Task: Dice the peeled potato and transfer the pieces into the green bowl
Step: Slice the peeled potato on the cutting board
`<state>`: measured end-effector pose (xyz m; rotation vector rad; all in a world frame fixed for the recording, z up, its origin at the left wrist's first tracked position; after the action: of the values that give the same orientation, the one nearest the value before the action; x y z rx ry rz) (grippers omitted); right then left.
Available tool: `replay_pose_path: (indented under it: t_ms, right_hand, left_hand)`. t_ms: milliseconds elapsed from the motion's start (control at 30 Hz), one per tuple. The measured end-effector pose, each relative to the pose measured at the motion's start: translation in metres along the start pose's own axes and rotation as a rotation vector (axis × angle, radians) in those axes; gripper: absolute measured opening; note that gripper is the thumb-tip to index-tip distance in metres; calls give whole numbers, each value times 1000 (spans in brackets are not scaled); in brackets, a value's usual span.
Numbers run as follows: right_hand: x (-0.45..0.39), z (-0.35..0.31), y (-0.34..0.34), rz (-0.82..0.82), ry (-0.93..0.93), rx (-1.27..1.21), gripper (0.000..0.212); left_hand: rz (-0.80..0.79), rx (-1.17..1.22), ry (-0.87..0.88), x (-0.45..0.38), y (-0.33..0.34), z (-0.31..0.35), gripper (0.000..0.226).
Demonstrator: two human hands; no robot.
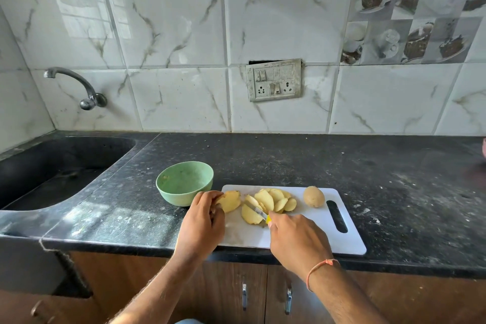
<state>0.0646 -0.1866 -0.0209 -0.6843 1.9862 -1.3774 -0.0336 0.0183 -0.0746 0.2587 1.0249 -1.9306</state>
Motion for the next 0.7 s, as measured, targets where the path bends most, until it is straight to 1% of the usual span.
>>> replay_pose_path:
  t_ms: [133, 200, 333, 467, 500, 633, 700]
  right_hand:
    - [0, -5, -1, -32, 8, 20, 13]
    - [2, -11, 0, -45, 11, 18, 16]
    - [9, -26, 3, -16, -43, 6, 20]
    - [12, -37, 12, -42, -84, 12, 22]
    - [13, -37, 14, -46, -82, 33, 25]
    - [10, -31, 17, -57, -66, 129, 52]
    - [9, -28, 16, -63, -61, 155, 57]
  left_hand:
    - [-17, 4, -29, 0, -1, 2, 32]
    - [-59, 5, -38, 0, -1, 2, 41]
    - [-168, 31, -36, -1, 0, 2, 71]
    - [-231, 90, -30, 0, -1, 6, 78]
    - [-245, 105, -36, 0, -1, 5, 78]
    - [-255, 137, -52, -5, -1, -5, 83]
    - [-273, 143, -54, -6, 0, -8, 82]
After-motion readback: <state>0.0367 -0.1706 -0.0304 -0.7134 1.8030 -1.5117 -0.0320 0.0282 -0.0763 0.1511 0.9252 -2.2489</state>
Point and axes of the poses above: each hand's wrist, its own x-axis away from the middle knuckle, its own y-axis out of the palm, z = x × y, the point moved 5 cm from there along -x, towards the middle knuckle, and after that the axes turned 1 degree about -x, right-handed, at the moved point
